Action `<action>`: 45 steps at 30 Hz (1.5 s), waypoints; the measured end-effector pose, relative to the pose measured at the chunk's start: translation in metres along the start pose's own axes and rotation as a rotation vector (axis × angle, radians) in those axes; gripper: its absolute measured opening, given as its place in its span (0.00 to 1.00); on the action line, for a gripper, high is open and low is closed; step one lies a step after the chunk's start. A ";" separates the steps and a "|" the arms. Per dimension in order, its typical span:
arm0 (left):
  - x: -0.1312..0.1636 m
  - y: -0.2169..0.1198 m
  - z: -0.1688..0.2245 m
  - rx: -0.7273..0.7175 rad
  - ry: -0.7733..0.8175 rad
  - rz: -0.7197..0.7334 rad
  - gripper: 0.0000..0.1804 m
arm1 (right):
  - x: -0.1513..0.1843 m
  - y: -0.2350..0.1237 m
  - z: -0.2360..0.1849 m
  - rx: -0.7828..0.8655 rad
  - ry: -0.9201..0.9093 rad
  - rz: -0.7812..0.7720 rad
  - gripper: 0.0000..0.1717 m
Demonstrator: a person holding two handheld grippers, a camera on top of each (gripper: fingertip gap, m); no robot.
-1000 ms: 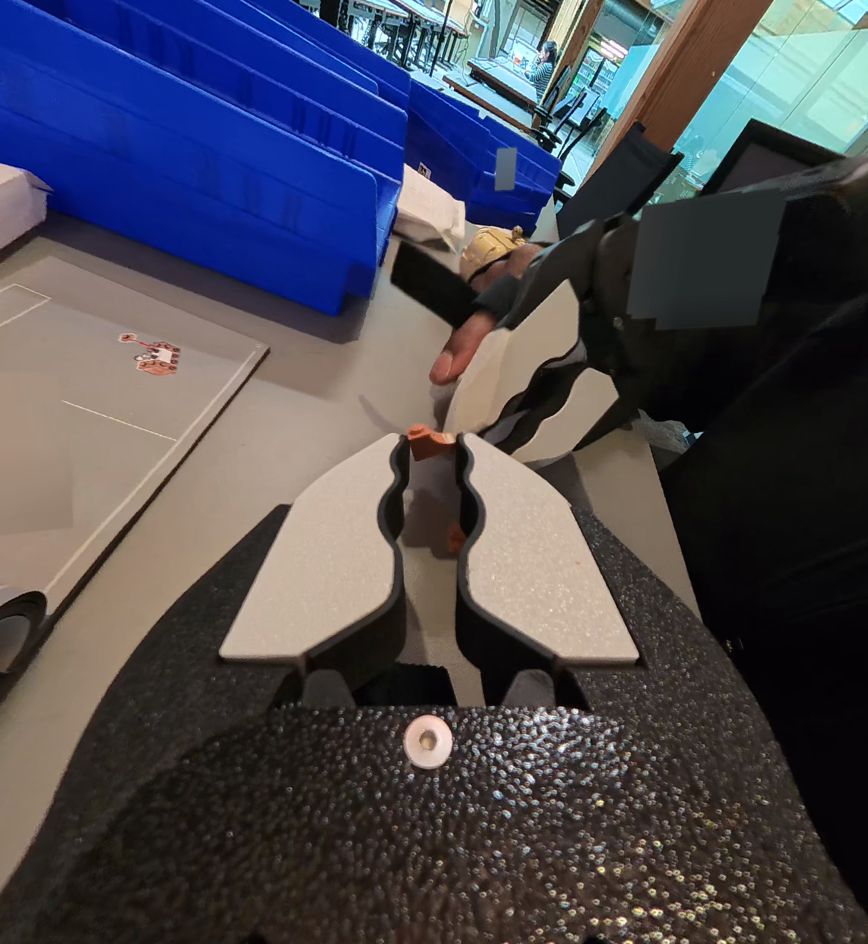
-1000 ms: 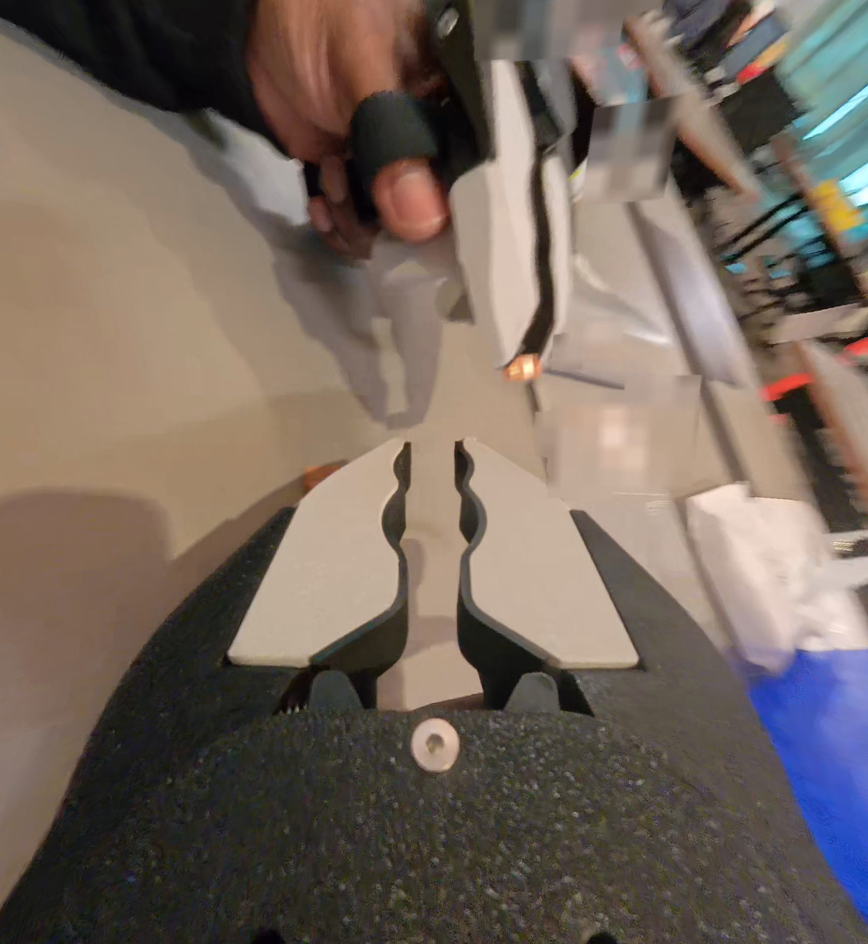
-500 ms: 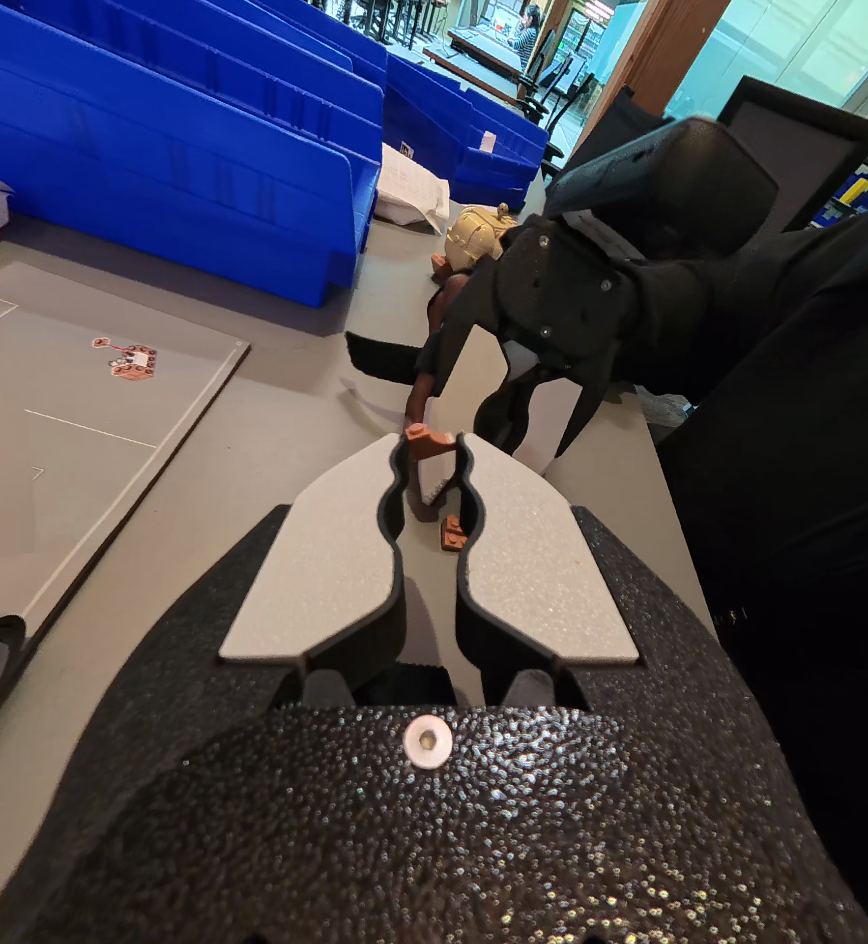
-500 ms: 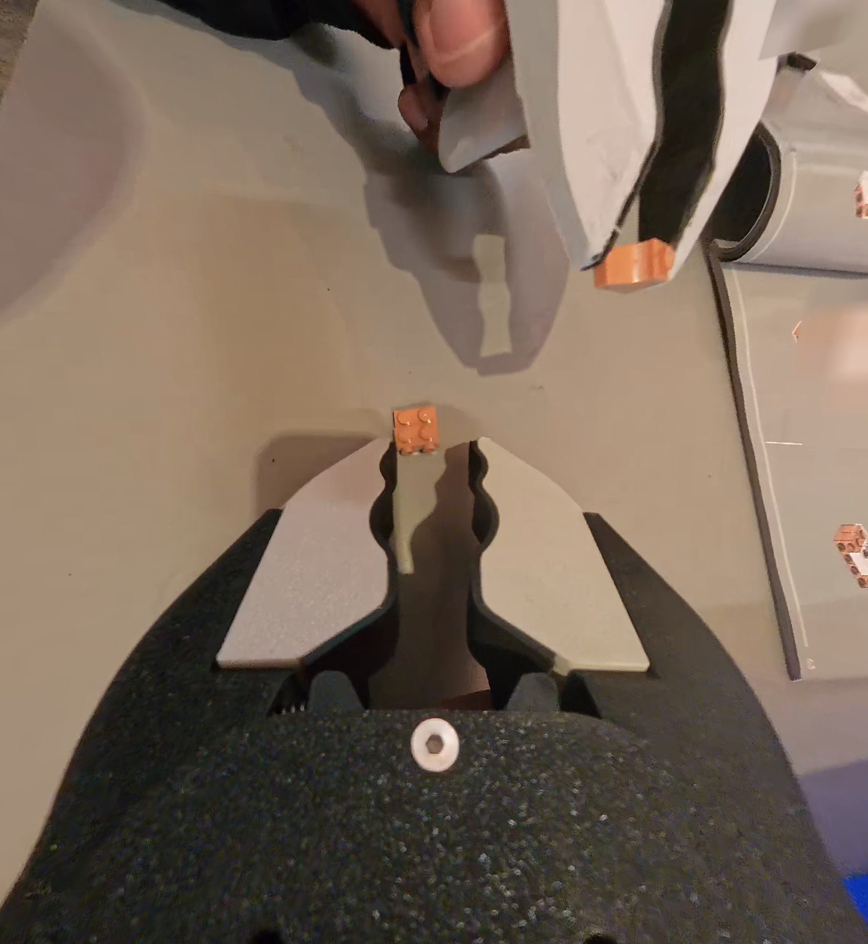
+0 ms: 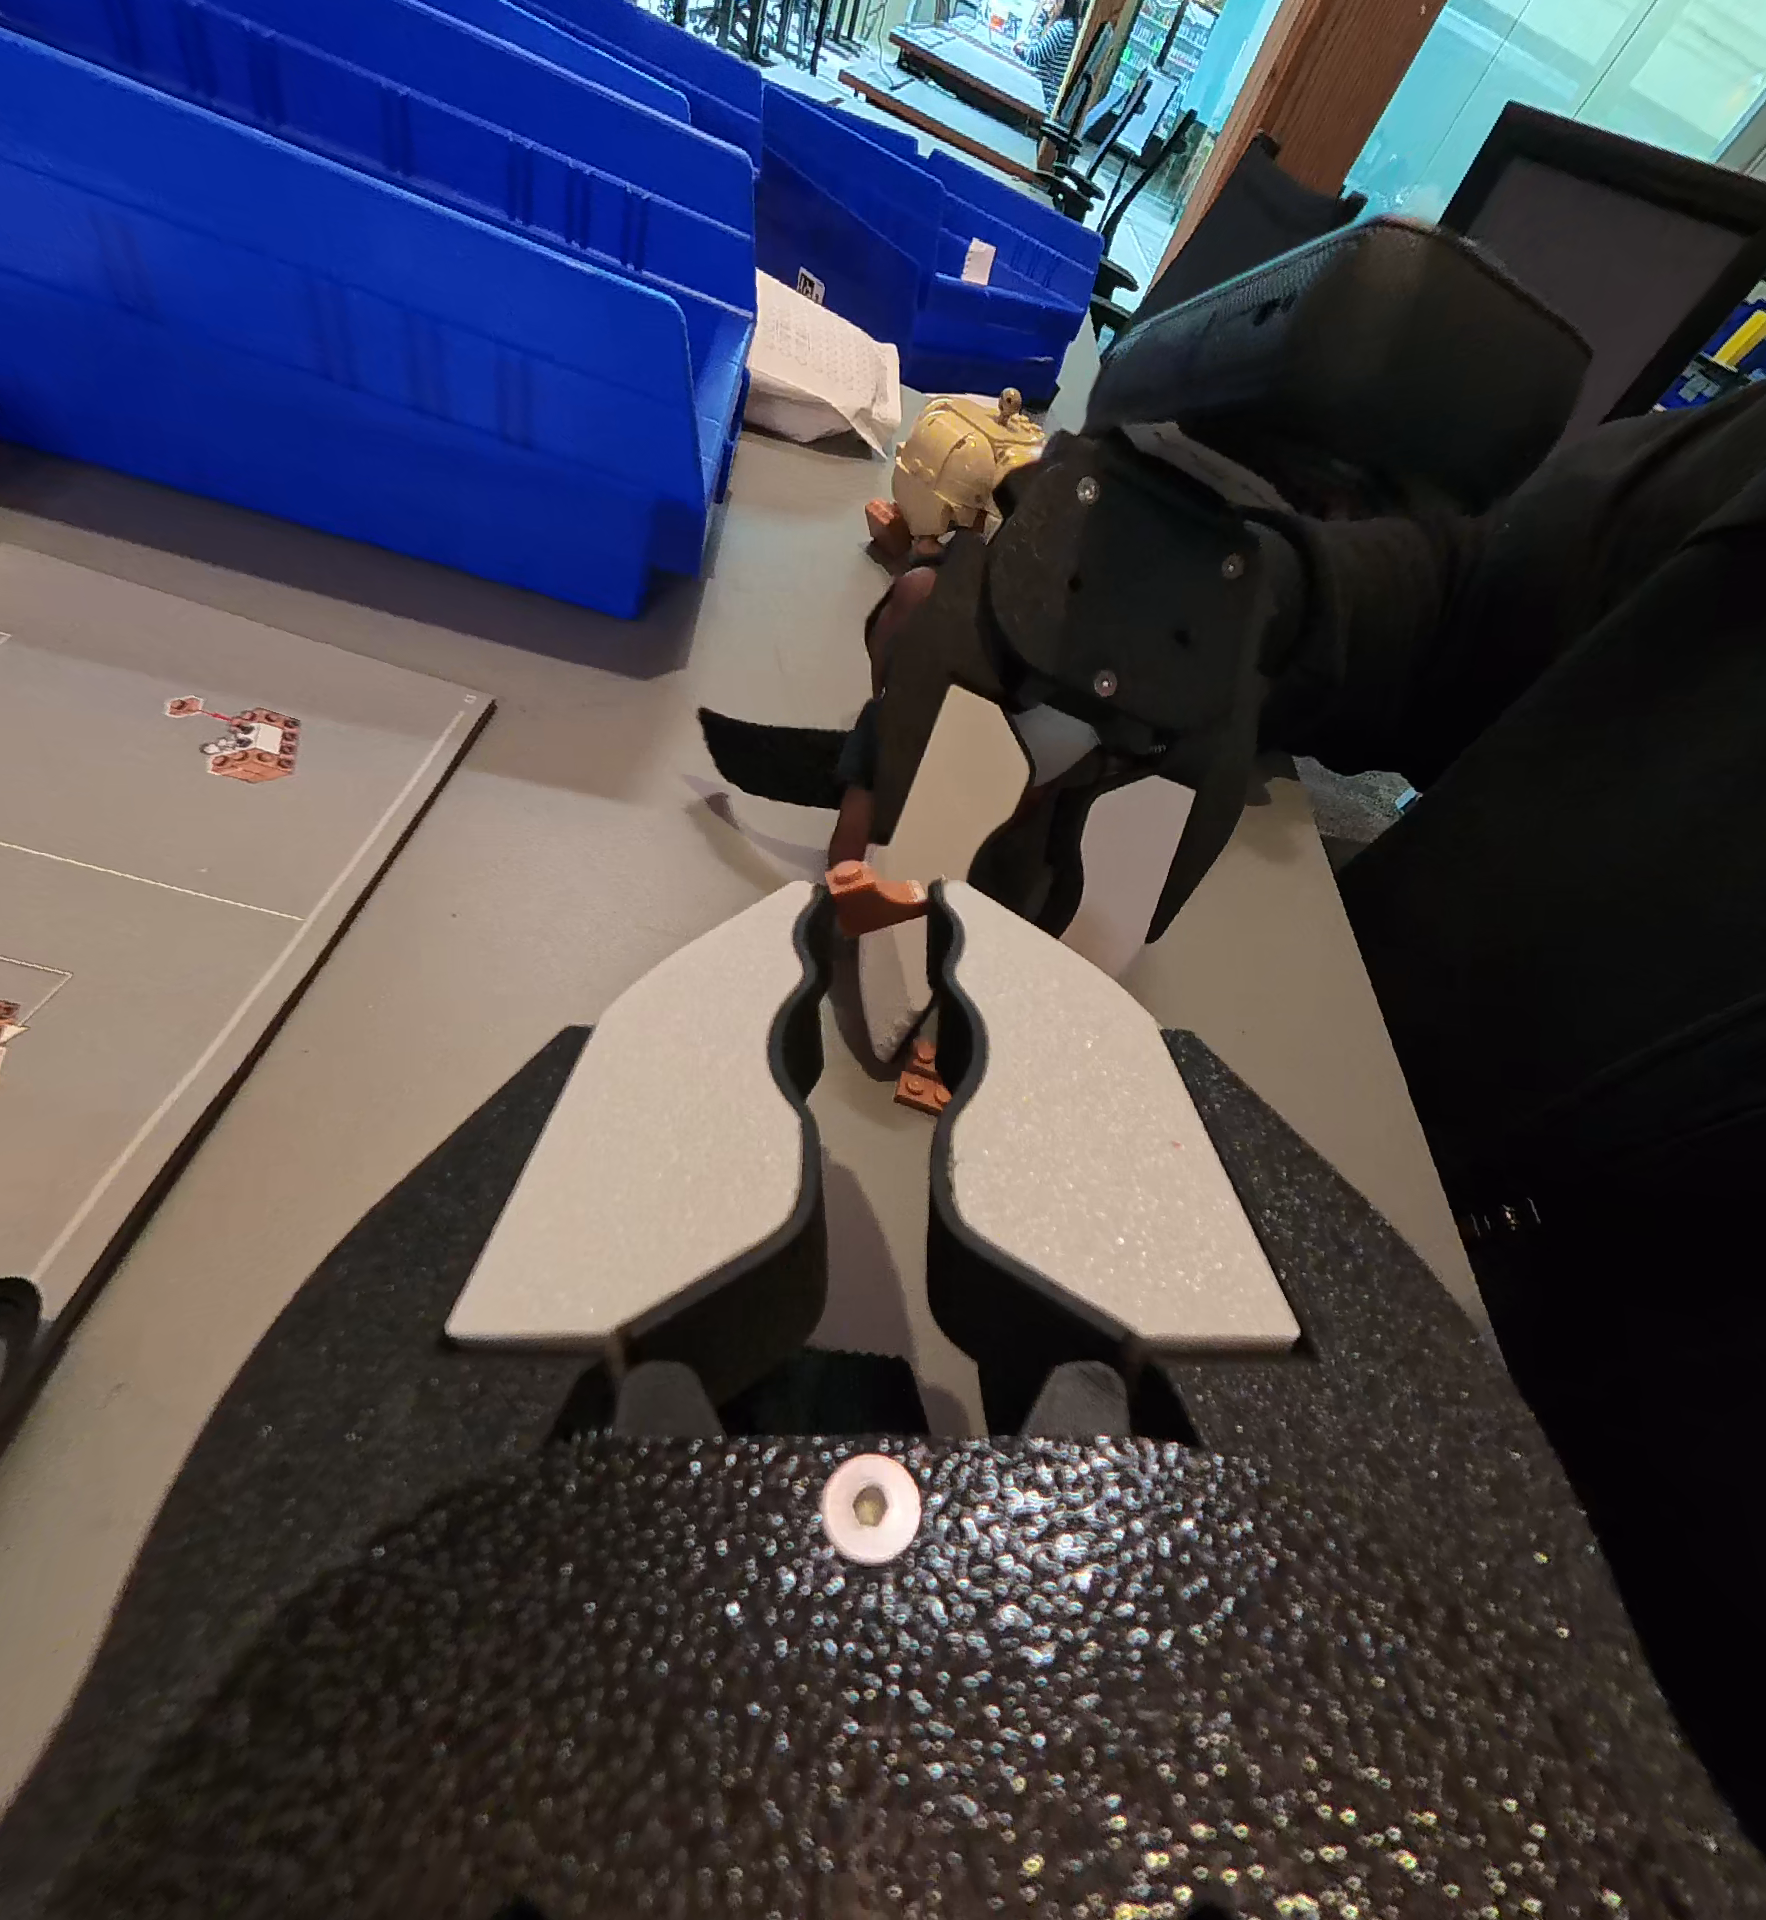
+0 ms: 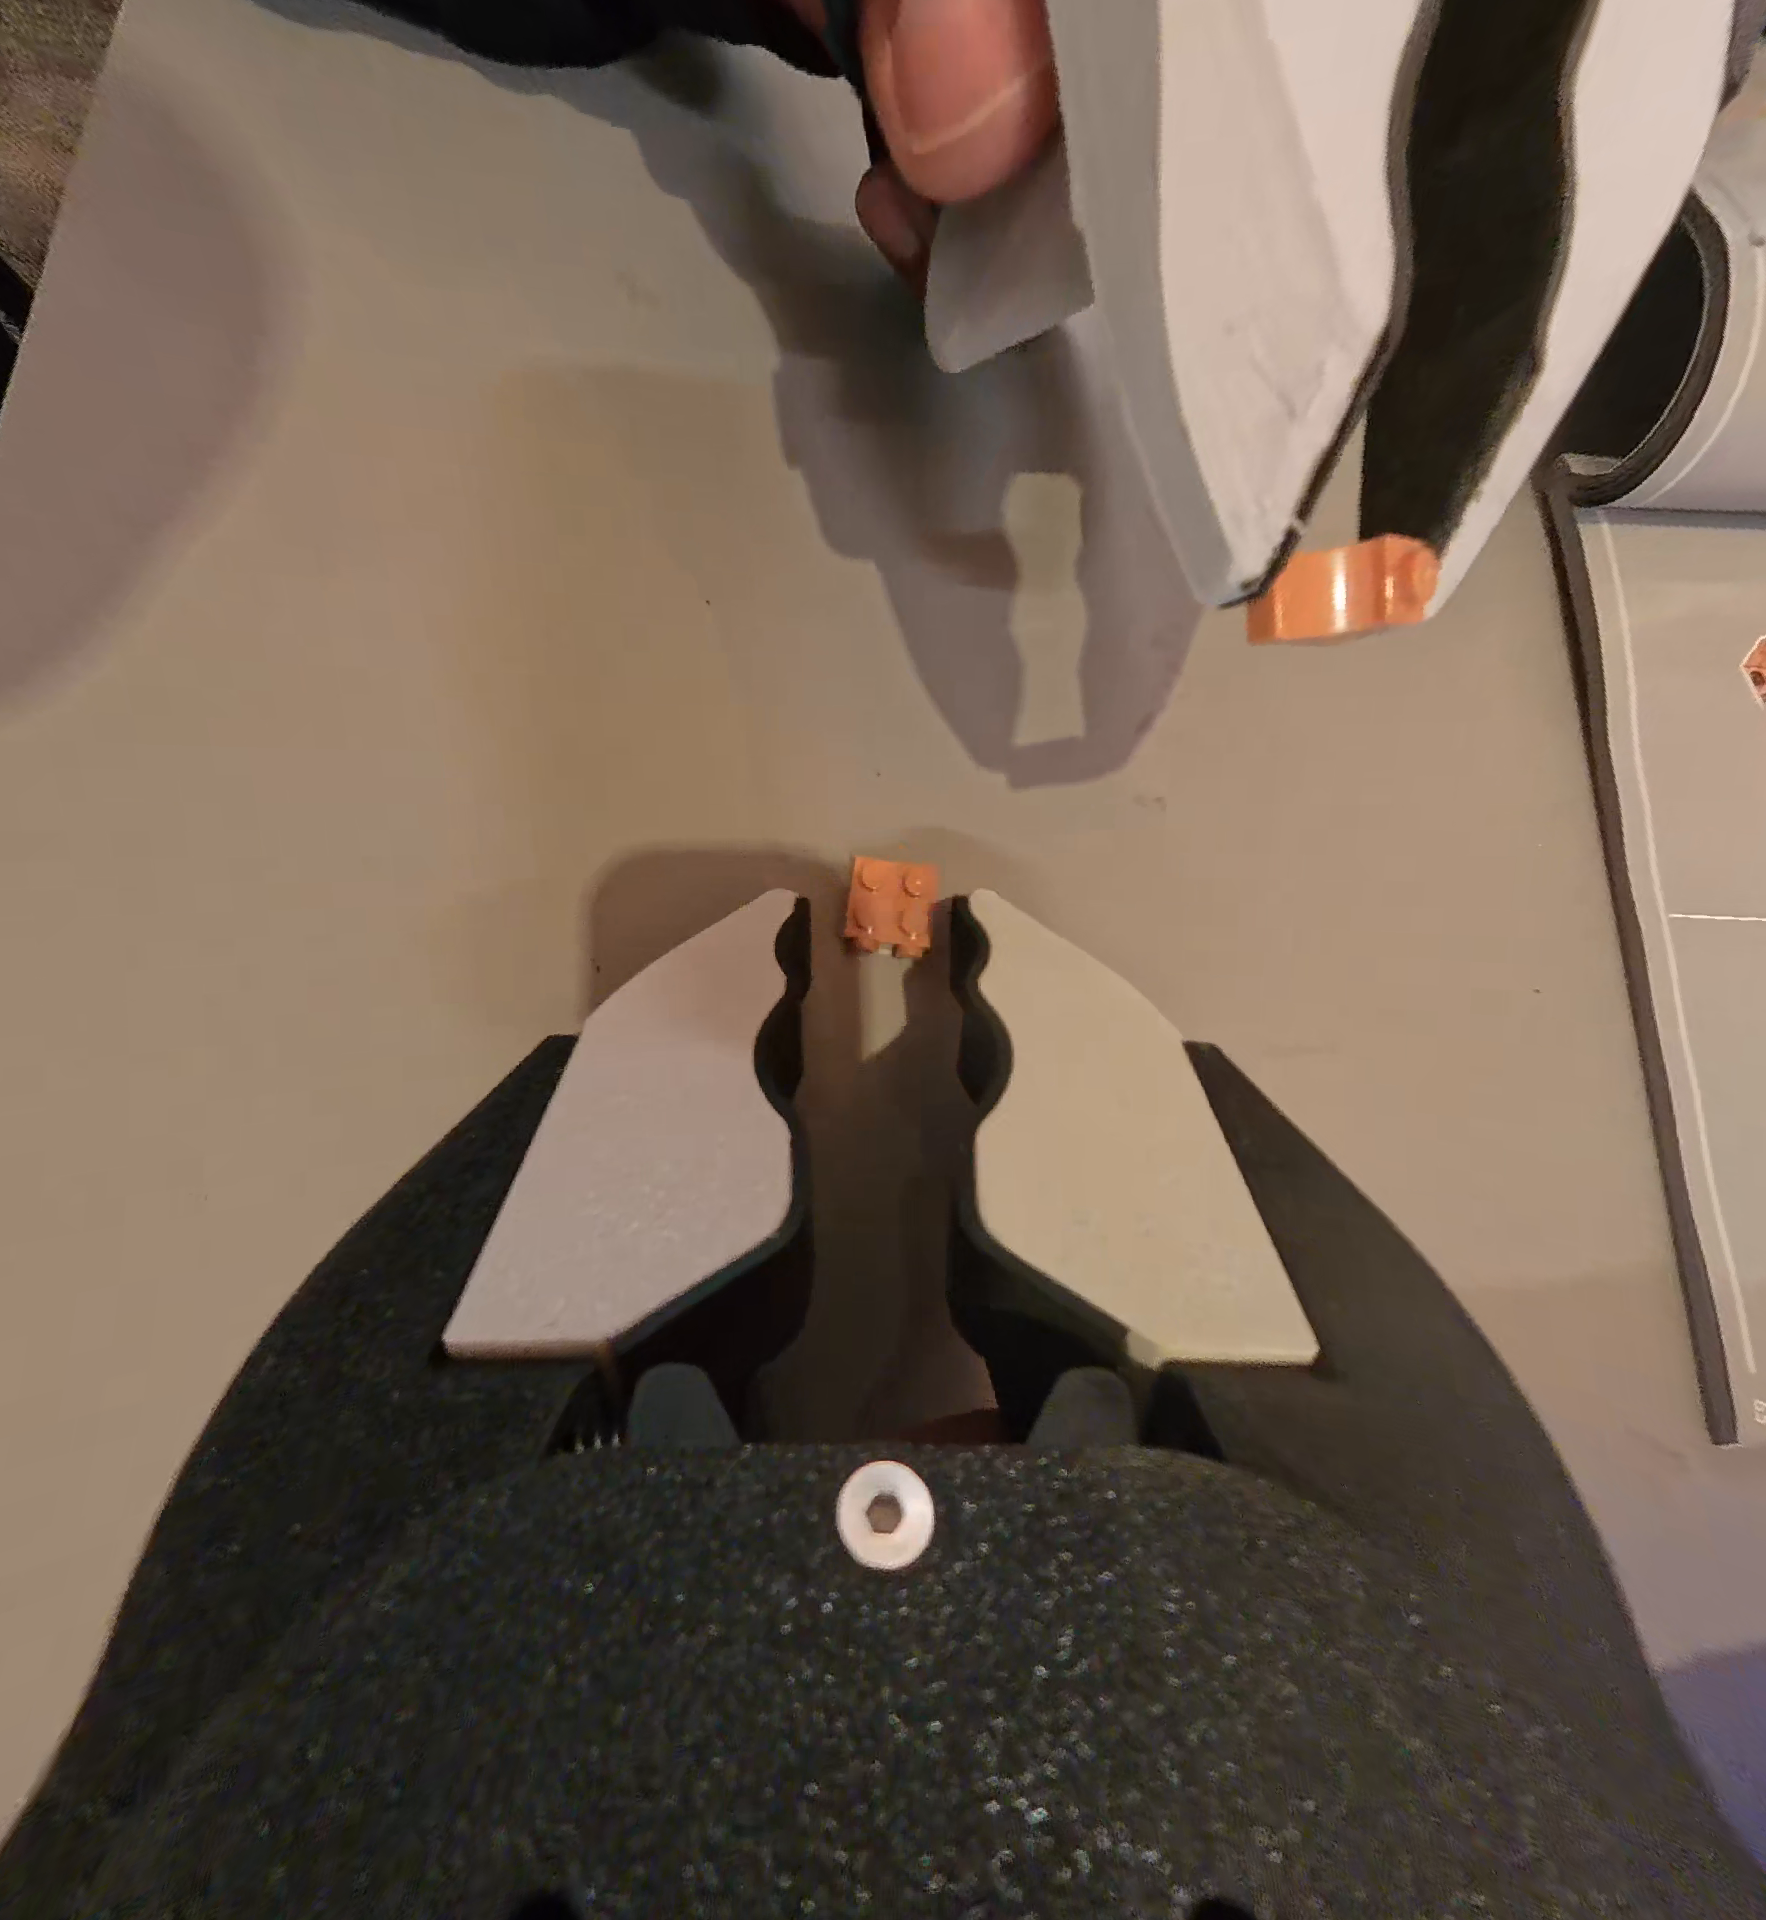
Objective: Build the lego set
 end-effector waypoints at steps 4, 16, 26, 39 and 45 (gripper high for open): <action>0.001 0.001 0.002 0.018 0.022 -0.001 0.09 | 0.001 0.000 0.000 0.001 0.014 -0.003 0.14; 0.011 0.004 0.020 0.159 0.116 -0.059 0.09 | -0.015 -0.015 0.010 0.032 0.088 0.166 0.09; 0.010 0.003 0.025 0.158 0.210 -0.048 0.09 | -0.038 -0.035 0.014 0.077 0.088 0.344 0.09; 0.007 -0.002 0.031 0.184 0.282 -0.020 0.09 | -0.046 -0.039 0.007 0.062 0.058 0.404 0.09; 0.008 -0.004 0.036 0.200 0.337 -0.025 0.09 | -0.048 -0.040 0.006 0.061 0.058 0.417 0.09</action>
Point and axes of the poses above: each gripper's, where its closed fingertips meet, y out along the fingers, x out of its underside, z = x × y across the jaws, the point moved 2 cm from there along -y, back along the fingers
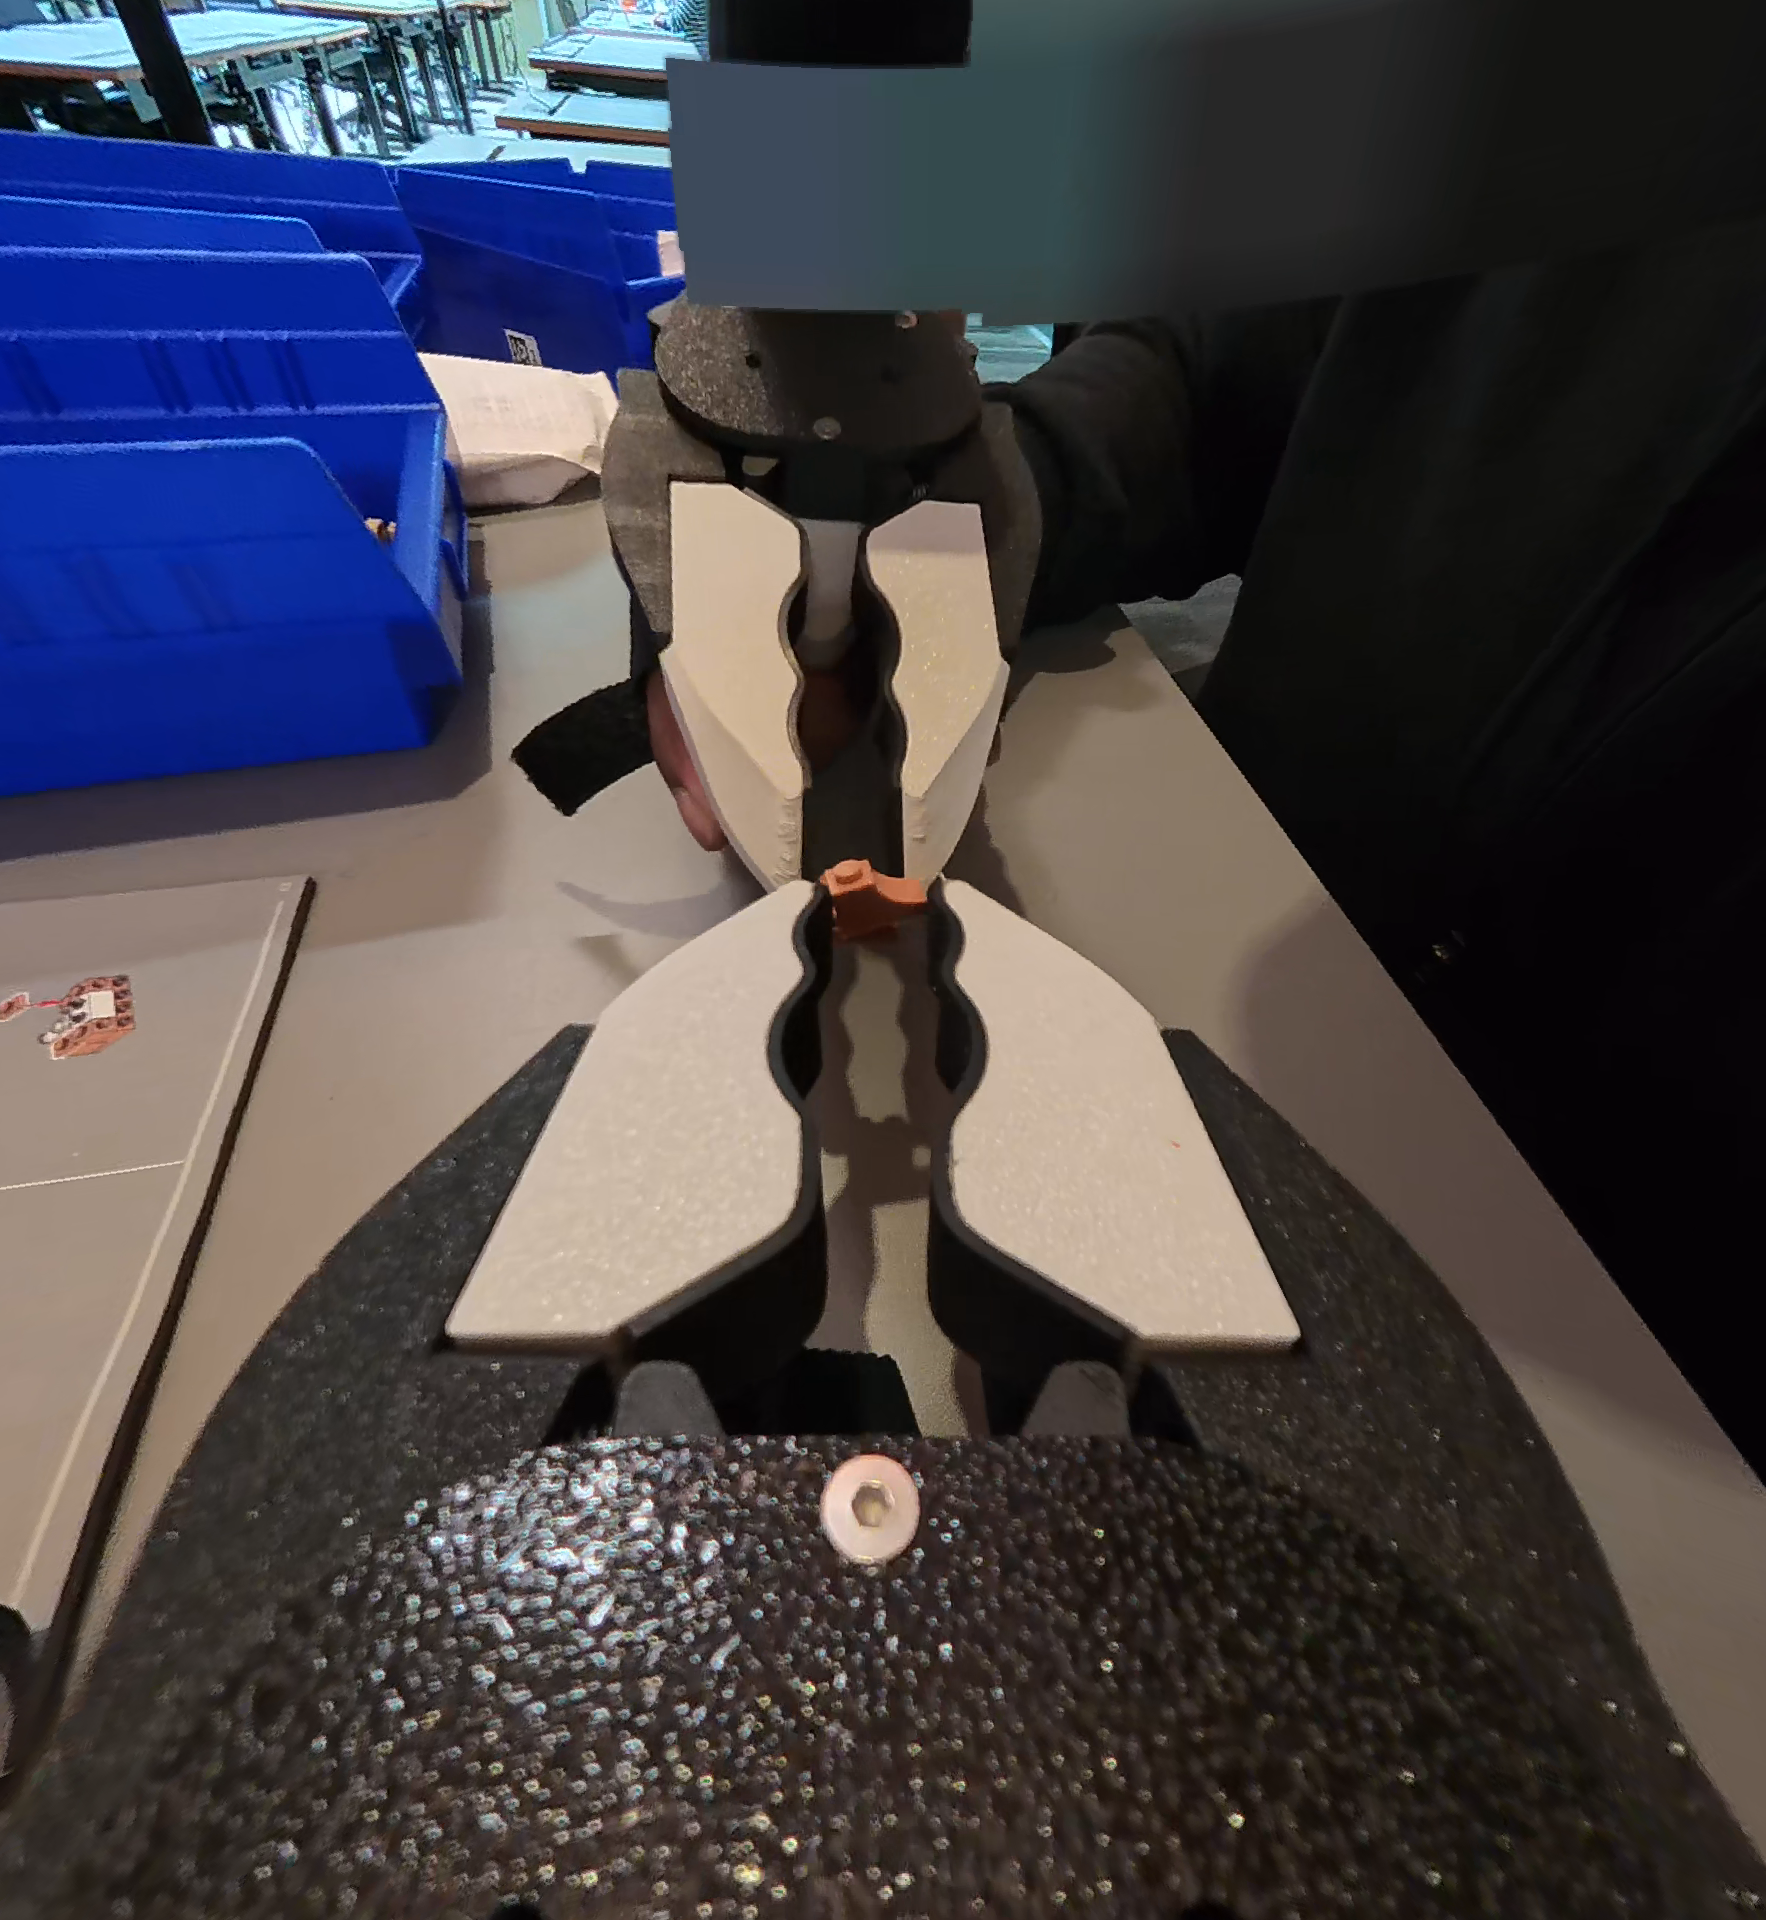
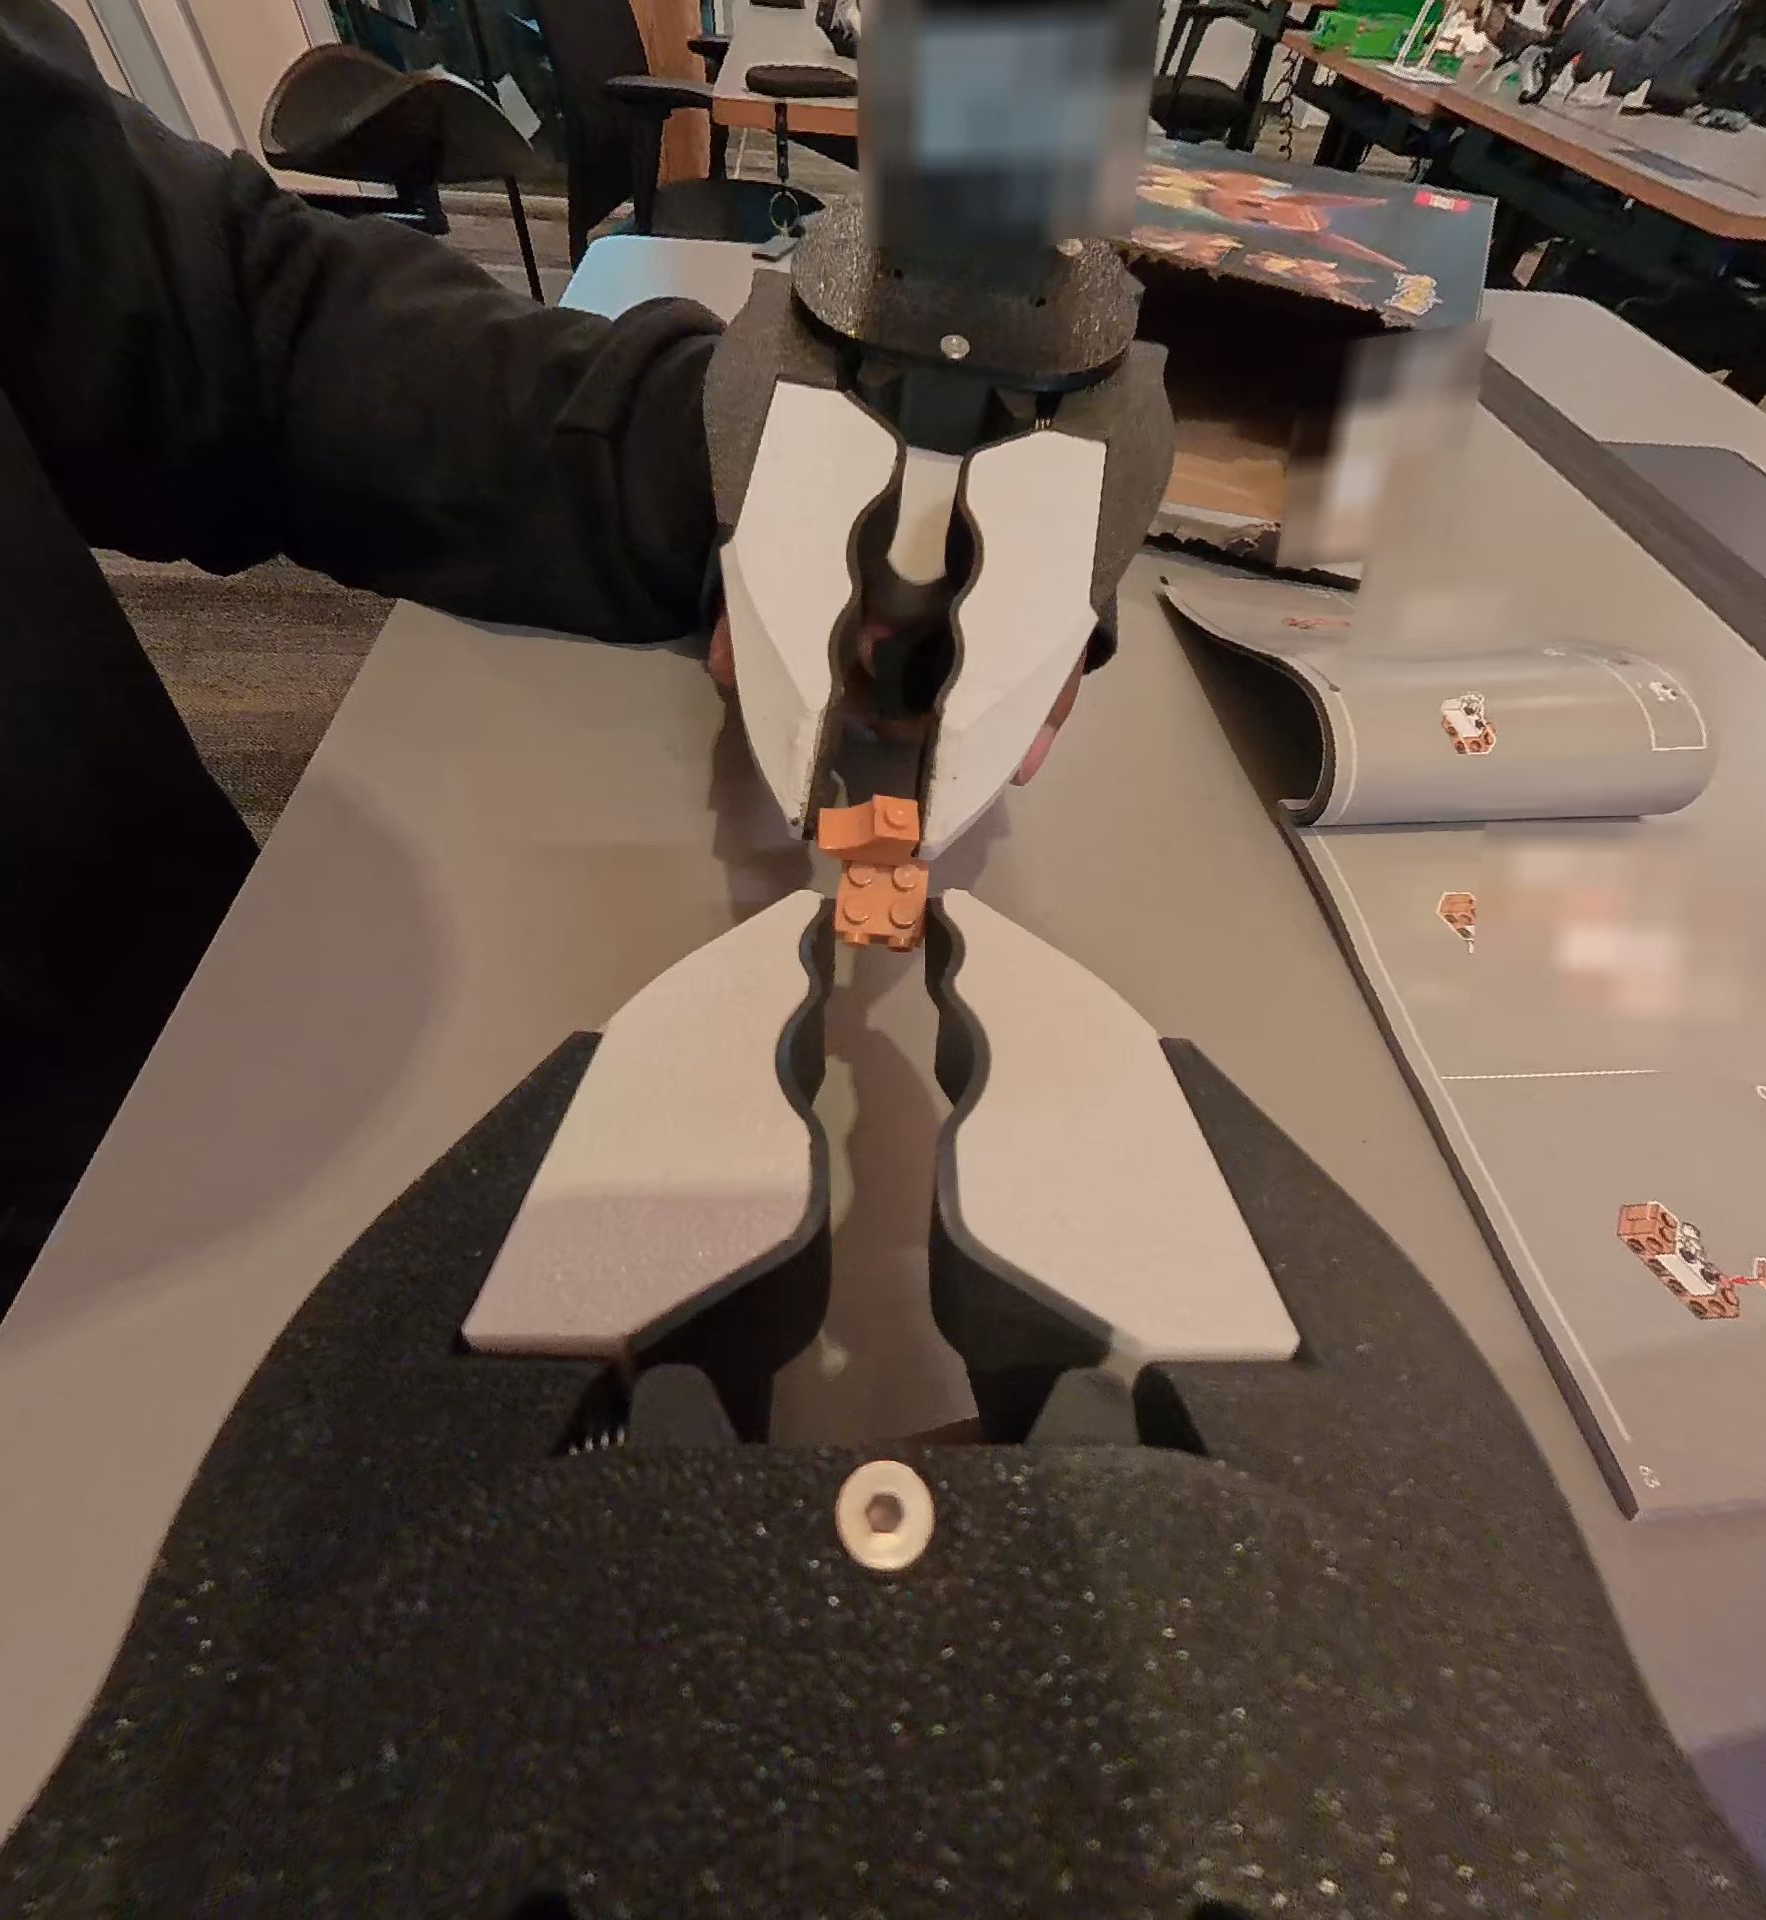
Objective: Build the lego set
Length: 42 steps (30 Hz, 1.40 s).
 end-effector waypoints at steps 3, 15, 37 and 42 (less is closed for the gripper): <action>0.000 -0.001 0.000 -0.003 0.009 -0.006 0.09 | 0.000 0.000 0.000 -0.004 0.000 0.005 0.09; 0.001 -0.001 -0.001 -0.023 0.026 -0.023 0.09 | -0.002 0.000 -0.002 -0.003 -0.011 0.015 0.09; 0.005 0.002 -0.001 -0.081 0.094 -0.121 0.09 | -0.002 0.002 -0.003 0.014 -0.011 0.018 0.09; 0.006 0.002 0.000 -0.077 0.111 -0.135 0.09 | -0.002 0.002 -0.004 0.006 -0.015 0.023 0.09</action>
Point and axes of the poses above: each gripper's, where its closed fingertips meet, y out along the fingers, x out of its underside, z = x × y across the jaws, the point moved 2 cm from there along -y, back along the fingers
